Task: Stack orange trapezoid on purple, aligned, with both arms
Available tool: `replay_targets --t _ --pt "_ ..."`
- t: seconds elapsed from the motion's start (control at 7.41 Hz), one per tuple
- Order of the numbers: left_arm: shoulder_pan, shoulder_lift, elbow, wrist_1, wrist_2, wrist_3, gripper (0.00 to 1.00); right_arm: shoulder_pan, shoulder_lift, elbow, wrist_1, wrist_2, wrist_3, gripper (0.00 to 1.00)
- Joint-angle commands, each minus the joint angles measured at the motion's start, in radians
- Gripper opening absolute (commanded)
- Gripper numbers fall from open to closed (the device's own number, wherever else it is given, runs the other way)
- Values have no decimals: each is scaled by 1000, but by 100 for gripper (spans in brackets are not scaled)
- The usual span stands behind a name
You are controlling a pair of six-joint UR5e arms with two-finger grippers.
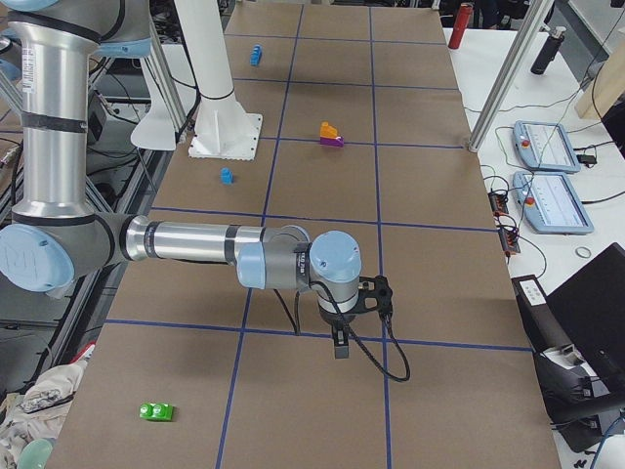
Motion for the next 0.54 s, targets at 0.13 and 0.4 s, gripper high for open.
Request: replay_targets --t 0.13,0.4 --pt "0 0 2 1 -5 -1 100 -66 27 17 1 0 49 100" --pt "0 6 1 0 -5 1 100 -69 27 17 -1 2 49 100"
